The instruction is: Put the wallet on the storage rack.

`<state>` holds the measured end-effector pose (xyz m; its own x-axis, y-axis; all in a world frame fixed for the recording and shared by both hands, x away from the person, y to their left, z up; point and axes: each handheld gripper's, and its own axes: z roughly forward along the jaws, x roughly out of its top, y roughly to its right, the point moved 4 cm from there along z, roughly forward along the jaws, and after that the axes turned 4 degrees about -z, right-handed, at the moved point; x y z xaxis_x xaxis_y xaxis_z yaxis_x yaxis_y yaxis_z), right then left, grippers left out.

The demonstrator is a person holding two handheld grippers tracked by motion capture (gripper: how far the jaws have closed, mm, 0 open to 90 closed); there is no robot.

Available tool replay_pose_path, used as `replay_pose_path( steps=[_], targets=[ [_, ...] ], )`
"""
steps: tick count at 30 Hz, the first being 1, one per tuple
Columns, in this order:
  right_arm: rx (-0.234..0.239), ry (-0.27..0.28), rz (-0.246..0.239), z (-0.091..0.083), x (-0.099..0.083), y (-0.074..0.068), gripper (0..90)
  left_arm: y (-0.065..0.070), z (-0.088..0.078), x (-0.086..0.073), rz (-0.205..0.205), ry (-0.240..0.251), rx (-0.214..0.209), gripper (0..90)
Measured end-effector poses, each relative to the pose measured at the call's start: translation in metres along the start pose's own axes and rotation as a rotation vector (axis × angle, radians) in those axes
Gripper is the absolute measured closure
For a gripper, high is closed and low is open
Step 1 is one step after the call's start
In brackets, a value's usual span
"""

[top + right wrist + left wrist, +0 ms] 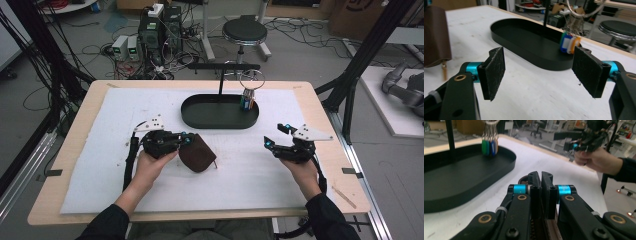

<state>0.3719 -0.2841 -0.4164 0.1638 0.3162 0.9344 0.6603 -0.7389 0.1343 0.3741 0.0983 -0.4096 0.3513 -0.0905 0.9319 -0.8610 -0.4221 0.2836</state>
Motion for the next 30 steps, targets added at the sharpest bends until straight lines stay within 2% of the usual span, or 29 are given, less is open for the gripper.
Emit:
replay_pose_path(
  steps=[2, 3, 5, 7, 8, 9, 10, 11, 12, 13, 14, 15, 16, 17, 18, 24, 30],
  targets=[
    [0.011, 0.006, 0.008, 0.001, 0.001, -0.003, 27.2, 0.002, -0.002, 0.004, 0.01, 0.025, -0.012, 86.1],
    [0.04, 0.016, -0.006, 0.004, 0.004, -0.009, 27.2, 0.004, -0.003, 0.006, 0.014, 0.035, -0.013, 86.1],
    [0.05, 0.016, -0.009, 0.005, 0.004, -0.011, 27.4, 0.005, -0.004, 0.009, 0.024, 0.05, -0.012, 86.1],
    [0.095, 0.019, -0.026, 0.008, 0.007, -0.02, 30.6, 0.008, -0.006, 0.012, 0.035, 0.074, -0.014, 86.1],
    [0.095, 0.019, -0.026, 0.008, 0.007, -0.02, 30.6, 0.009, -0.007, 0.013, 0.035, 0.088, -0.019, 86.1],
    [0.129, 0.028, -0.022, 0.01, 0.01, -0.025, 30.7, 0.009, -0.008, 0.015, 0.033, 0.104, -0.026, 86.1],
    [0.129, 0.028, -0.022, 0.01, 0.01, -0.025, 30.7, 0.01, -0.008, 0.016, 0.033, 0.116, -0.03, 86.1],
    [0.168, 0.034, -0.013, 0.013, 0.012, -0.03, 30.7, 0.011, -0.009, 0.017, 0.038, 0.122, -0.034, 86.1],
    [0.168, 0.034, -0.013, 0.013, 0.012, -0.03, 30.7, 0.012, -0.009, 0.019, 0.043, 0.126, -0.039, 86.1],
    [0.218, 0.03, 0.001, 0.017, 0.013, -0.037, 30.7, 0.014, -0.009, 0.02, 0.051, 0.131, -0.034, 86.1],
    [0.218, 0.03, 0.001, 0.017, 0.013, -0.037, 30.7, 0.015, -0.009, 0.022, 0.055, 0.14, -0.036, 86.1],
    [0.262, 0.023, 0.005, 0.02, 0.014, -0.044, 30.8, 0.018, -0.008, 0.024, 0.062, 0.157, -0.042, 86.2],
    [0.262, 0.023, 0.005, 0.02, 0.014, -0.044, 30.8, 0.018, -0.008, 0.024, 0.062, 0.157, -0.042, 86.2],
    [0.292, 0.019, -0.001, 0.024, 0.015, -0.051, 31.6, 0.02, -0.007, 0.026, 0.067, 0.167, -0.052, 86.2],
    [0.292, 0.019, -0.001, 0.024, 0.015, -0.051, 31.6, 0.02, -0.007, 0.026, 0.067, 0.167, -0.052, 86.3],
    [0.402, -0.002, -0.008, 0.036, 0.018, -0.075, 35.7, 0.03, -0.001, 0.029, 0.075, 0.201, -0.091, 86.3],
    [0.501, -0.001, 0.025, 0.043, 0.02, -0.089, 36.8, 0.036, 0.003, 0.031, 0.076, 0.231, -0.13, 86.2]
  ],
)
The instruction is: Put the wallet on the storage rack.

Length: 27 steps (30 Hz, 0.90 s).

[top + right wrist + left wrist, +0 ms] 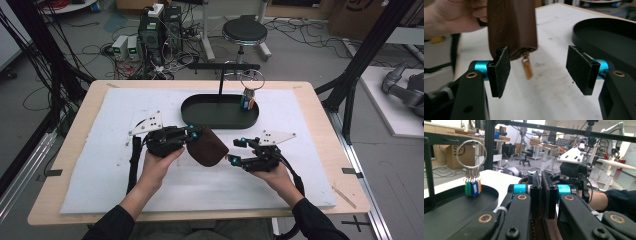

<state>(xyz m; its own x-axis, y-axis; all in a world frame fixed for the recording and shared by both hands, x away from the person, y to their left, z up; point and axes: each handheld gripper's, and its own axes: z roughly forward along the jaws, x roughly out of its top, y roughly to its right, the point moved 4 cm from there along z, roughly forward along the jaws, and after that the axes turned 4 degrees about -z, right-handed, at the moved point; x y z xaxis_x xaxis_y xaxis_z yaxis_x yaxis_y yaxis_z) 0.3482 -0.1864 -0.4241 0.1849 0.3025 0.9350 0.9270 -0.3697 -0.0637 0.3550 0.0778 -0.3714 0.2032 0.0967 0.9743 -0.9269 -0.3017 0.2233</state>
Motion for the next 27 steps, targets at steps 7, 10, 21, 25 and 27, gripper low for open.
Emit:
replay_pose_path(
  steps=[7, 10, 21, 25, 27],
  targets=[
    [0.079, -0.008, 0.016, 0.01, 0.0, -0.007, 43.0, 0.003, 0.003, -0.001, -0.003, 0.017, -0.026, 86.2],
    [0.097, -0.017, 0.0, 0.011, 0.0, -0.009, 56.7, 0.004, 0.004, -0.002, -0.002, 0.015, -0.029, 86.2],
    [0.091, -0.013, -0.024, -0.004, 0.006, -0.003, 71.2, 0.0, 0.0, -0.003, 0.003, -0.015, -0.02, 83.8],
    [0.075, -0.054, -0.047, -0.007, 0.006, -0.002, 71.5, -0.003, -0.003, 0.002, 0.014, -0.061, -0.001, 65.7],
    [0.074, -0.057, -0.057, -0.009, 0.007, -0.001, 71.5, -0.004, -0.004, 0.002, 0.02, -0.105, -0.003, 55.9]
  ],
)
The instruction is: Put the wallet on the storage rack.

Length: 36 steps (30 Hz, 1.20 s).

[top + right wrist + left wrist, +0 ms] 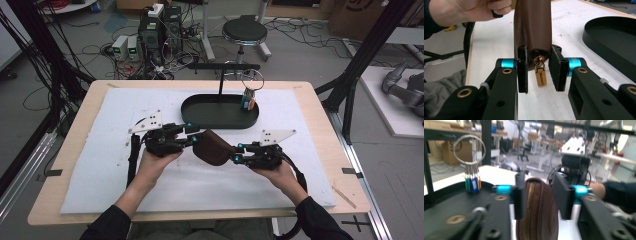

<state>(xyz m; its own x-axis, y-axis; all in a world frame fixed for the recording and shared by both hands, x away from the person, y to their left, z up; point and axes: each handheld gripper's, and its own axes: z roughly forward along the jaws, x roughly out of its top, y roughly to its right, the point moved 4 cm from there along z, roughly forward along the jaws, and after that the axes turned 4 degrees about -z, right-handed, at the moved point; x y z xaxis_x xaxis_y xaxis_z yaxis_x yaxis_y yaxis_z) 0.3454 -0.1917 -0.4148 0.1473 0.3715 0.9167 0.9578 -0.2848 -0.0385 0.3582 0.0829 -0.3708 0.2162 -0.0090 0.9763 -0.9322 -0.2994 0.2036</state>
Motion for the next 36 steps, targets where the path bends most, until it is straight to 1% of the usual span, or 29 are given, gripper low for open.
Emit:
replay_pose_path(
  steps=[2, 3, 4, 5, 7, 8, 10, 12, 13, 15, 16, 17, 18, 19, 22, 24, 27, 29, 31, 32, 33, 34, 36],
  targets=[
    [0.004, -0.003, -0.008, -0.001, 0.001, 0.0, 71.5, -0.002, 0.001, -0.003, 0.029, -0.081, 0.022, 47.4],
    [0.007, -0.009, -0.014, -0.001, 0.001, 0.0, 71.5, -0.002, 0.002, -0.004, 0.042, -0.12, 0.022, 45.1],
    [0.013, -0.019, -0.024, -0.001, 0.001, -0.001, 71.5, -0.002, 0.003, -0.006, 0.049, -0.147, 0.016, 43.3],
    [0.013, -0.025, -0.032, -0.001, 0.001, -0.001, 71.5, -0.002, 0.004, -0.007, 0.054, -0.164, 0.008, 42.8],
    [0.022, -0.039, -0.044, -0.001, 0.002, -0.003, 71.5, -0.001, 0.005, -0.009, 0.049, -0.18, -0.017, 42.1],
    [0.028, -0.044, -0.049, -0.001, 0.002, -0.003, 71.5, -0.001, 0.005, -0.009, 0.044, -0.186, -0.028, 41.5],
    [0.039, -0.051, -0.058, 0.0, 0.002, -0.004, 71.4, -0.001, 0.006, -0.011, 0.032, -0.211, -0.064, 41.4],
    [0.057, -0.059, -0.066, 0.0, 0.001, -0.005, 71.4, 0.0, 0.008, -0.014, 0.023, -0.239, -0.087, 41.4],
    [0.073, -0.063, -0.072, 0.001, 0.001, -0.006, 71.4, -0.001, 0.008, -0.015, 0.013, -0.248, -0.098, 41.8],
    [0.087, -0.073, -0.083, 0.001, 0.001, -0.007, 71.4, 0.0, 0.009, -0.018, -0.011, -0.268, -0.129, 44.3],
    [0.098, -0.088, -0.081, 0.001, 0.001, -0.009, 71.4, 0.0, 0.009, -0.019, -0.016, -0.278, -0.148, 47.2],
    [0.1, -0.094, -0.09, 0.001, 0.001, -0.009, 71.4, 0.0, 0.009, -0.02, -0.017, -0.288, -0.167, 51.3],
    [0.097, -0.099, -0.091, 0.001, 0.002, -0.009, 71.3, 0.001, 0.01, -0.02, -0.008, -0.291, -0.181, 58.2],
    [0.096, -0.101, -0.093, 0.0, 0.002, -0.009, 71.3, 0.002, 0.01, -0.02, -0.001, -0.287, -0.177, 61.1],
    [0.09, -0.088, -0.101, -0.002, 0.003, -0.008, 71.0, 0.003, 0.009, -0.018, 0.014, -0.263, -0.184, 64.7],
    [0.079, -0.068, -0.109, -0.004, 0.005, -0.007, 70.3, 0.003, 0.009, -0.018, 0.01, -0.235, -0.181, 66.0],
    [0.059, -0.03, -0.094, -0.008, 0.008, -0.005, 66.7, 0.002, 0.009, -0.018, -0.003, -0.173, -0.174, 67.0],
    [0.045, 0.007, -0.057, -0.012, 0.011, -0.003, 63.1, 0.002, 0.008, -0.019, -0.029, -0.112, -0.171, 67.4],
    [0.026, 0.055, -0.014, -0.016, 0.013, 0.001, 55.9, 0.001, 0.008, -0.019, -0.068, -0.048, -0.172, 67.5],
    [0.025, 0.076, 0.008, -0.017, 0.013, 0.002, 54.8, 0.001, 0.008, -0.019, -0.075, -0.023, -0.167, 67.6],
    [0.028, 0.089, 0.021, -0.018, 0.013, 0.003, 54.0, 0.001, 0.009, -0.019, -0.083, -0.006, -0.162, 67.5],
    [0.042, 0.098, 0.04, -0.018, 0.013, 0.003, 52.4, 0.002, 0.009, -0.019, -0.088, 0.005, -0.162, 67.6],
    [0.047, 0.122, 0.057, -0.018, 0.014, 0.004, 51.2, 0.003, 0.011, -0.019, -0.091, 0.015, -0.174, 67.5]
  ],
)
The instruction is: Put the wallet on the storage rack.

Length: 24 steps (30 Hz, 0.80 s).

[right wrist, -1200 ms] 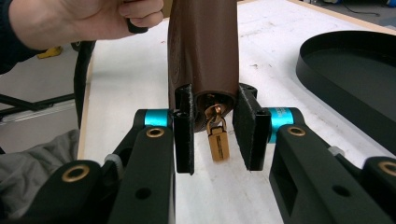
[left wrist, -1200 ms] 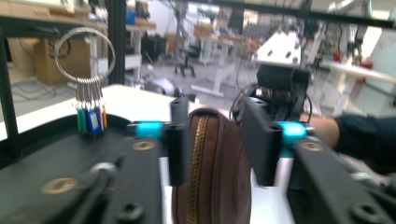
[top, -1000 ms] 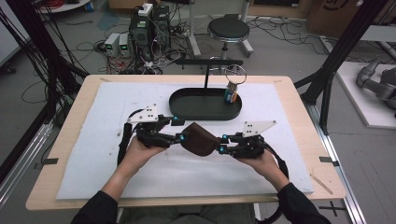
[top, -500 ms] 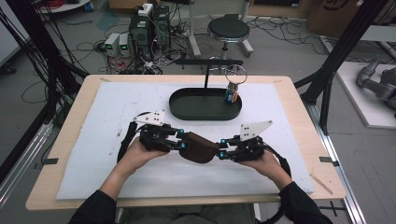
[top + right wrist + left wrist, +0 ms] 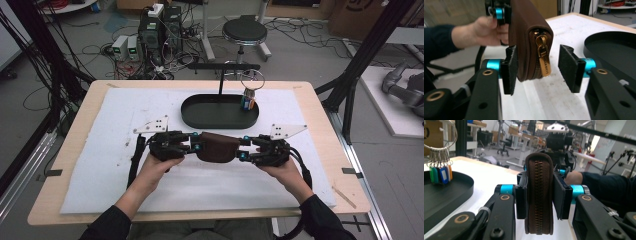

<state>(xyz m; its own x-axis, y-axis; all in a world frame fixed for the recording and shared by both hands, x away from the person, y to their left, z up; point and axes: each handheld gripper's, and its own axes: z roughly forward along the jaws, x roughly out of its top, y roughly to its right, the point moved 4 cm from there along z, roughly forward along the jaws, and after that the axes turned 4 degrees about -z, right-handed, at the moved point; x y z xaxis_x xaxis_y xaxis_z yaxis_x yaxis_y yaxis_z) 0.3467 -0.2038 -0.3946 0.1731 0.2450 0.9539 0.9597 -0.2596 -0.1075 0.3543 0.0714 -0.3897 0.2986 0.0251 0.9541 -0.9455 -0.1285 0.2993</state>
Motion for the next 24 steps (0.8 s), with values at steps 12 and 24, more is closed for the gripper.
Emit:
replay_pose_path(
  steps=[12, 24],
  targets=[
    [0.027, -0.032, -0.039, -0.002, 0.001, -0.003, 71.0, 0.004, 0.009, -0.004, 0.102, -0.218, 0.057, 51.5],
    [0.059, -0.044, -0.045, 0.0, 0.003, -0.006, 72.2, 0.004, 0.012, -0.008, 0.097, -0.275, 0.037, 54.0]
  ],
)
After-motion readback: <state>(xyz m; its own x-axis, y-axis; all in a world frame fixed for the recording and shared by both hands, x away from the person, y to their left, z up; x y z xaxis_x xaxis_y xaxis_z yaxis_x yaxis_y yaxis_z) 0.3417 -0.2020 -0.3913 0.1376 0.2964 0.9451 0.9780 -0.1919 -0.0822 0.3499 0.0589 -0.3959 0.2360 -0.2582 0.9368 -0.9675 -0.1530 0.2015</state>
